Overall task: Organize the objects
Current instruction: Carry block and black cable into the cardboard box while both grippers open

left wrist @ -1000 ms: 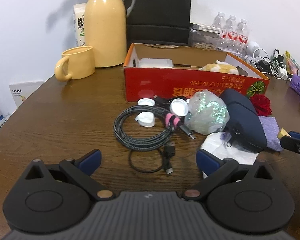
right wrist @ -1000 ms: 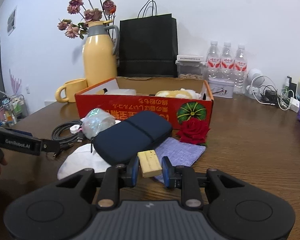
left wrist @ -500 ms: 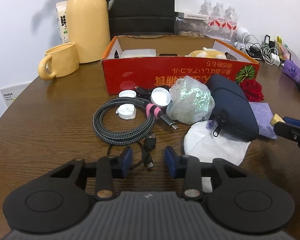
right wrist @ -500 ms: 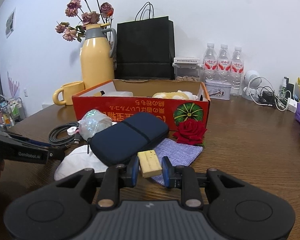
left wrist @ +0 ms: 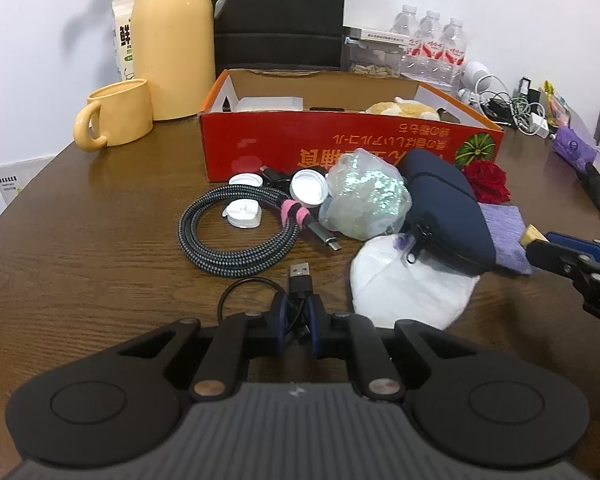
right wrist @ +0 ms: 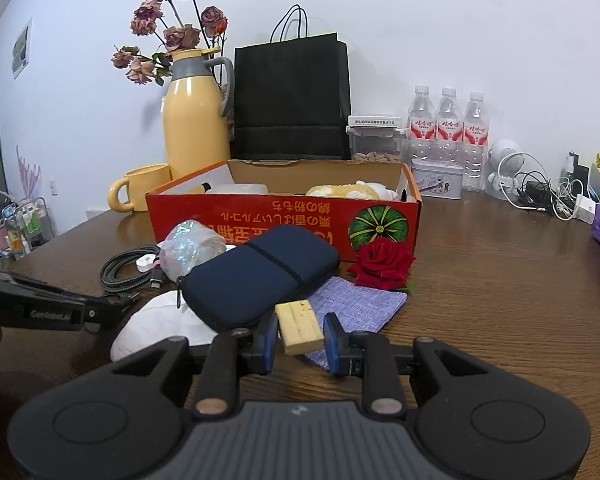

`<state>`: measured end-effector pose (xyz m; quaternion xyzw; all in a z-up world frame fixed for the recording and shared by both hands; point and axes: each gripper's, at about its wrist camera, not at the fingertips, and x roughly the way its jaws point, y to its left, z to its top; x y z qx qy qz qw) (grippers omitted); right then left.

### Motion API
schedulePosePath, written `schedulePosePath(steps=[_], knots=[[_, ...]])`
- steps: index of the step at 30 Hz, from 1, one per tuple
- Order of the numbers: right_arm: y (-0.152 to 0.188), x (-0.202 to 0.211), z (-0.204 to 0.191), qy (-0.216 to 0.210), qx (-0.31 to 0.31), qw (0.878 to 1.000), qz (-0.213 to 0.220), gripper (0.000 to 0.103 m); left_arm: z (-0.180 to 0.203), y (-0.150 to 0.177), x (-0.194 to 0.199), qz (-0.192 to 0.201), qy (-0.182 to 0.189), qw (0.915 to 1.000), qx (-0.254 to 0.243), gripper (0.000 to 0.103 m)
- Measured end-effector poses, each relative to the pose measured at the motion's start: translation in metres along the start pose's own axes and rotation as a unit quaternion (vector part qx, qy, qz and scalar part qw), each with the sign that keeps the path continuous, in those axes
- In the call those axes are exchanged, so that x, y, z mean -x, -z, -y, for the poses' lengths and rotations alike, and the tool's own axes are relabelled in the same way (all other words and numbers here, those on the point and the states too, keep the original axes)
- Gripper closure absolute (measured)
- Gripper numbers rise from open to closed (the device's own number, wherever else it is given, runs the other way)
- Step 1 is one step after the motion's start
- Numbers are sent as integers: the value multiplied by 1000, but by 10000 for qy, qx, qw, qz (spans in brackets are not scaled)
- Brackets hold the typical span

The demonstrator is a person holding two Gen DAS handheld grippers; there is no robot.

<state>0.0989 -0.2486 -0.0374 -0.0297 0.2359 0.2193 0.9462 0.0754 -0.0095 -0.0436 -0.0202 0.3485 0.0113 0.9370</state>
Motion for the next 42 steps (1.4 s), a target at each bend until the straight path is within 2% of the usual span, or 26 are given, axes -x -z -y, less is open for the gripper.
schedulePosePath(steps=[10,21,30,37,42], knots=[[-9,9,-4,-38,72,9997,231,80,5,-11,34,613,89,9979,-211,91],[-56,-2,-13,-63,264,9969,734,80,17,-62,38,1361,260,9897,-357,91],[-103,-49,-12,50,369,9952,904,80,16,-112,0,1583,239,9868,-255,91],[-126,-105,0,157,337,9968,711,80,10,-139,-47,1485,190,9887,-124,91],[-128,-141,11,167,206,9982,530,80,0,-151,-76,1485,191,9887,67,91]])
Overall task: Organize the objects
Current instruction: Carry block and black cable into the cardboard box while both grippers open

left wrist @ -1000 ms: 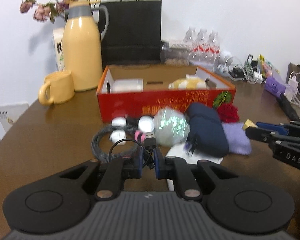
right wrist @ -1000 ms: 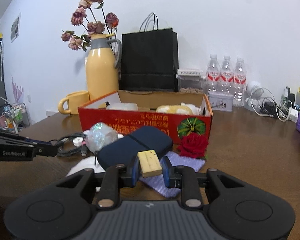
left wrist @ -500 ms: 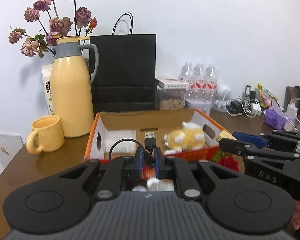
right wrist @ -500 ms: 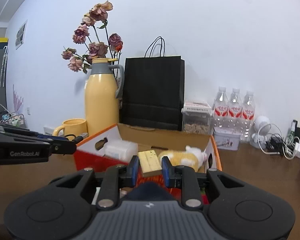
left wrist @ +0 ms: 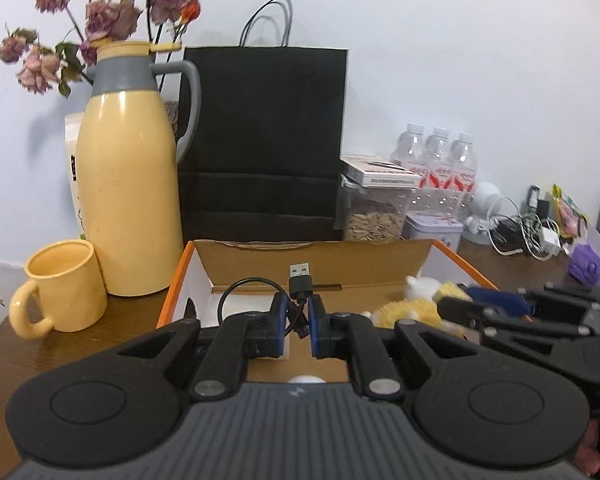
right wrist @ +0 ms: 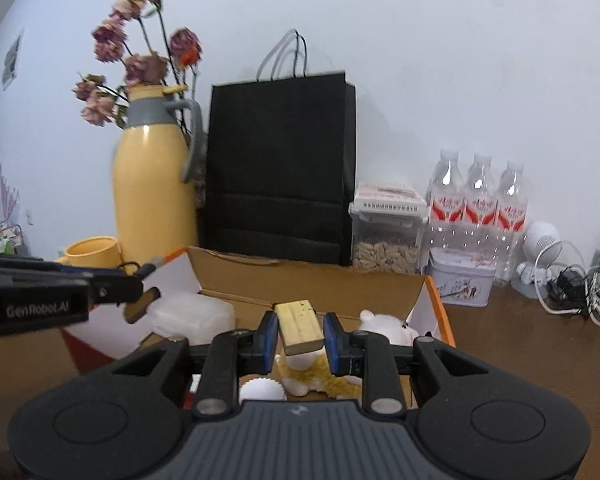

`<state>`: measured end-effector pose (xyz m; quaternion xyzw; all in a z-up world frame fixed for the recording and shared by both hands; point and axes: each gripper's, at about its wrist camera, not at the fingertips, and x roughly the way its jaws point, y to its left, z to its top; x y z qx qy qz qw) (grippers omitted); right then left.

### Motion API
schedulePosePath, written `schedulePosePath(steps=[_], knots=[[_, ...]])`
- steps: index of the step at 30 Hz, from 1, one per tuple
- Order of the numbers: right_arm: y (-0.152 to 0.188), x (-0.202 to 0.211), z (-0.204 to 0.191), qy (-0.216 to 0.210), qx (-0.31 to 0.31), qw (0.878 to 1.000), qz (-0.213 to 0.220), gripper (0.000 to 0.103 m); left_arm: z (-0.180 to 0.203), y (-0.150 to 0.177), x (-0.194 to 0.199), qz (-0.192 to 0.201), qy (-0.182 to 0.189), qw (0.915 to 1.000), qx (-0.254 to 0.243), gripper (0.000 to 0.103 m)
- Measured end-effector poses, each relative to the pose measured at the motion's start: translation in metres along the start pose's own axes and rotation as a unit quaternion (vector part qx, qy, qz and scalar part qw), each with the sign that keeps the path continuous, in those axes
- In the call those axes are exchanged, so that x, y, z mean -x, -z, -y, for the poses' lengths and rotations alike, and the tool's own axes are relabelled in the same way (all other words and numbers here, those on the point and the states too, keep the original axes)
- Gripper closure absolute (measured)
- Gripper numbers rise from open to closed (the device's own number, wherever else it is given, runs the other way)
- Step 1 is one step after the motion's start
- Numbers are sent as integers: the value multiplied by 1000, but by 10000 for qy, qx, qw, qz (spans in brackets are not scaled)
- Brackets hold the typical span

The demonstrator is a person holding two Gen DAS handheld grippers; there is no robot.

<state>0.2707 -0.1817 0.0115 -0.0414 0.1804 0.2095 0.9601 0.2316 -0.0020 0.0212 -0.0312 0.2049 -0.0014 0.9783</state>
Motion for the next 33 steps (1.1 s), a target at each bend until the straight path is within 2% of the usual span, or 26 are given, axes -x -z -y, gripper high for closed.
schedulePosePath(steps=[7,12,13,14,15,16,17,18,19,20,25,33], knots=[[9,-28,8,-72,-38,9994,-347,80,-12,7,-31,-362,69,9992,-140,91],[16,-35,8,-52,-17,9982,-593,79,-13,12,-36,-459,89,9987,-222,90],[17,-35,8,-43,-20,9980,-632,79,-14,13,-35,-442,72,9987,-229,80],[17,-35,7,-34,-27,9979,-647,79,-14,13,-35,-431,58,9988,-231,57],[18,-34,7,-20,-24,9979,-644,77,-15,13,-33,-383,38,9990,-213,42],[18,-32,7,-10,-19,9979,-647,69,-16,13,-31,-309,4,9994,-183,10],[18,-31,7,7,-32,9980,-630,52,-16,12,-29,-225,-44,9996,-154,0],[17,-28,7,36,-46,9982,-591,43,-17,13,-25,-83,-90,9998,-123,0],[16,-26,7,60,-52,9985,-547,23,-17,12,-24,-53,-99,9999,-120,0],[16,-25,8,68,-65,9987,-504,8,-18,12,-24,-68,-101,9999,-121,0],[14,-21,8,91,-95,9988,-462,0,-17,13,-27,-132,-167,9997,-121,0],[13,-18,10,145,-86,9988,-449,0,-19,15,-25,-74,-177,9998,-91,0]])
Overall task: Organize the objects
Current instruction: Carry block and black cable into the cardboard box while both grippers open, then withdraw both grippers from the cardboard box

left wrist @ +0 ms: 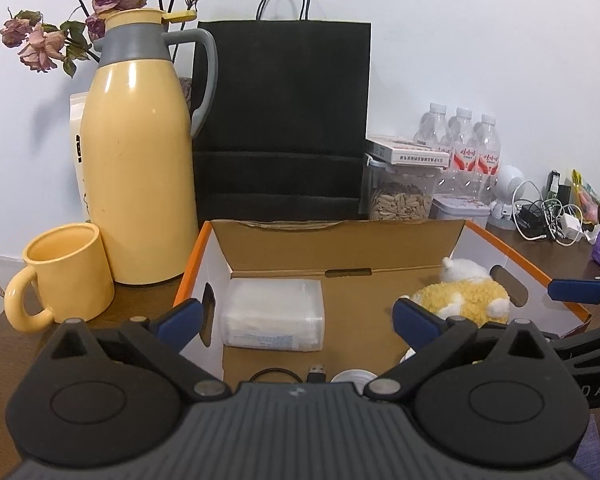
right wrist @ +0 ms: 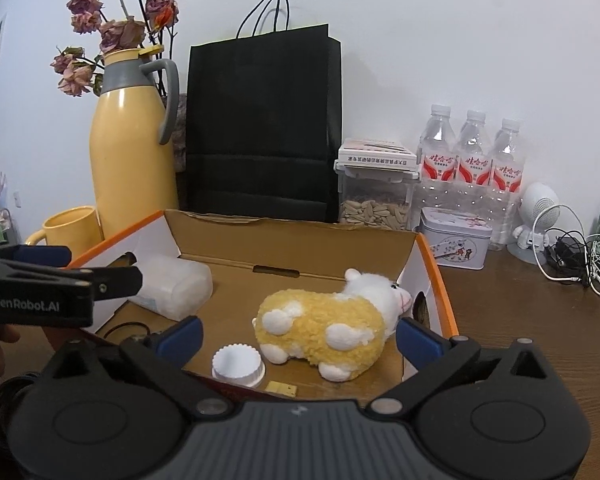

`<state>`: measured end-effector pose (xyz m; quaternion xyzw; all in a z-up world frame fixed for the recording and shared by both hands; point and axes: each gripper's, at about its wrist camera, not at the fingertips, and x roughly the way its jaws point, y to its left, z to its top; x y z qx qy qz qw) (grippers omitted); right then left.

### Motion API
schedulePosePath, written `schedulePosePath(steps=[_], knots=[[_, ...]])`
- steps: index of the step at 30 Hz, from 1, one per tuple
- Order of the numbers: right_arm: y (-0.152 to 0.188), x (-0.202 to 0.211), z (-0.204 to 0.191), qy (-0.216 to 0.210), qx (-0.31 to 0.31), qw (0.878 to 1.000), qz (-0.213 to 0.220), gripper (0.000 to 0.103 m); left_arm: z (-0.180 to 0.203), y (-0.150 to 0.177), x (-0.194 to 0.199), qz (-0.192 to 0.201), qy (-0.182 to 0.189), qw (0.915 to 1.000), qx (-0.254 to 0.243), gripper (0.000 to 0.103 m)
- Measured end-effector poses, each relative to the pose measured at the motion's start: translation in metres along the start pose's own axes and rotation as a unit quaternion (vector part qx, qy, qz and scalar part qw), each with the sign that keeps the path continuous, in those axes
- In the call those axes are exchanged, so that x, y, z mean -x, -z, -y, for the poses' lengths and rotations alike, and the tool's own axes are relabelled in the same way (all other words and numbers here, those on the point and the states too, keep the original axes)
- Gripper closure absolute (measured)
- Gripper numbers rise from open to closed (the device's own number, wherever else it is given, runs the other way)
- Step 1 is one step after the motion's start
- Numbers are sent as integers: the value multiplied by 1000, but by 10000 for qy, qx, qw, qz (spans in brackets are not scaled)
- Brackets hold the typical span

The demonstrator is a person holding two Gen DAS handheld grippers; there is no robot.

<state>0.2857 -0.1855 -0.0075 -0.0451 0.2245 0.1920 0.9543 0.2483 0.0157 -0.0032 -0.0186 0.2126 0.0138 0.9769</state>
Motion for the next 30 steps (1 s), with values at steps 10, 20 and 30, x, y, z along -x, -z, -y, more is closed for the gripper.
schedulePosePath(steps=[10,20,30], knots=[[0,15,-5,74,92,9999,119,0,-9,6,16,37,-164,9998,114,0],[20,36,-18,111,80,9998,-113,0,-20,23,40,-156,-313,9990,272,0],[39,56,-38,169,-165,9987,-455,0,-32,38,71,-346,-380,9978,413,0]])
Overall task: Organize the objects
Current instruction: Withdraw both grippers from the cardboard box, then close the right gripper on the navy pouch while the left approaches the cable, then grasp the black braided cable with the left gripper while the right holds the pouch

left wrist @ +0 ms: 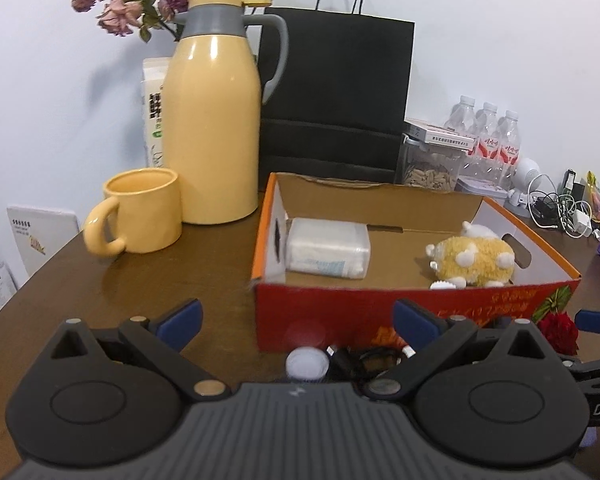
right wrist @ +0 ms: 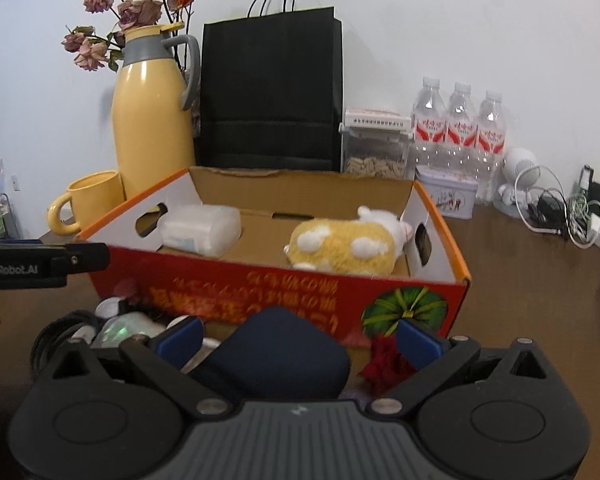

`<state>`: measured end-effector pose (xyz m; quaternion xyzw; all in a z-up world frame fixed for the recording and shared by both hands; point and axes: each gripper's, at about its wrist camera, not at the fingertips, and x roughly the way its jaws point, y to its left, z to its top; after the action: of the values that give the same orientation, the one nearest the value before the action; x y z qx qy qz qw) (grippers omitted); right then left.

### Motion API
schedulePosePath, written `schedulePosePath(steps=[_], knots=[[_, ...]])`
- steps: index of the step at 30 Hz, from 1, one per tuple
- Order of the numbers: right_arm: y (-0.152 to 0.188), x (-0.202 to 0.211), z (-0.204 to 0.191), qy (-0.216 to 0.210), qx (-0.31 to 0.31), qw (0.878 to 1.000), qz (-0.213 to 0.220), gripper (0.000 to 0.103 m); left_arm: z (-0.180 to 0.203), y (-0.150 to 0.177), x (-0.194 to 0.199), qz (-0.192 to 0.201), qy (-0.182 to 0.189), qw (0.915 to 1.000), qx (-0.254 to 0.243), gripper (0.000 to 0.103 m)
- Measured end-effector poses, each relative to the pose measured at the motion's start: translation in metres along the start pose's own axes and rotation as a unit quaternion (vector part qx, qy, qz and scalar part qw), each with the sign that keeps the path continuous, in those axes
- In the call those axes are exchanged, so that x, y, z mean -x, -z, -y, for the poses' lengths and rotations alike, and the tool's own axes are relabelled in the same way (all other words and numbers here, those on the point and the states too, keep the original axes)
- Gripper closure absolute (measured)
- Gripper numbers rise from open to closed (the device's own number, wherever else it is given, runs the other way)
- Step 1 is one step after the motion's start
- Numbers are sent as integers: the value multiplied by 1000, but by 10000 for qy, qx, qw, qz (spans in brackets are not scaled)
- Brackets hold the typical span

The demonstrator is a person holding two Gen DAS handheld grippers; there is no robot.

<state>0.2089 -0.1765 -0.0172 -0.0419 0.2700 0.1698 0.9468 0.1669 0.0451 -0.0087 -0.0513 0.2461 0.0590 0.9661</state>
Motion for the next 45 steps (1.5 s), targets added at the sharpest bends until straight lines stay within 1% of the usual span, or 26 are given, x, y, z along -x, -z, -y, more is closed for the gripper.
schedulePosePath(steps=[6,12,17,20,24,29,31,37,41,45], knots=[[11,5,-15,43,-156,9995,-264,0,-15,10,22,-47,-7,9999,99,0],[17,0,-17,133,-596,9970,-480,1,-30,19,39,-107,-46,9998,181,0],[21,-6,-12,10,-1095,9920,-631,10,-40,25,52,-98,-80,9995,272,0],[25,-6,-11,-99,-1280,9894,-676,15,-44,27,57,-104,-106,9994,301,0],[26,-4,-15,-48,-1206,9907,-636,20,-45,31,60,-152,-145,9993,324,0],[28,3,-15,-95,-1154,9919,-515,33,-43,35,64,-186,-155,9993,299,0],[29,6,-15,-118,-1065,9932,-453,36,-42,36,65,-207,-168,9992,286,0],[30,15,-15,-180,-913,9952,-305,38,-38,39,64,-262,-177,9992,245,0],[31,25,-14,-196,-769,9968,-81,38,-33,39,61,-353,-150,9991,195,0],[31,35,-10,-133,-631,9977,197,38,-25,40,54,-527,-54,9985,133,0]])
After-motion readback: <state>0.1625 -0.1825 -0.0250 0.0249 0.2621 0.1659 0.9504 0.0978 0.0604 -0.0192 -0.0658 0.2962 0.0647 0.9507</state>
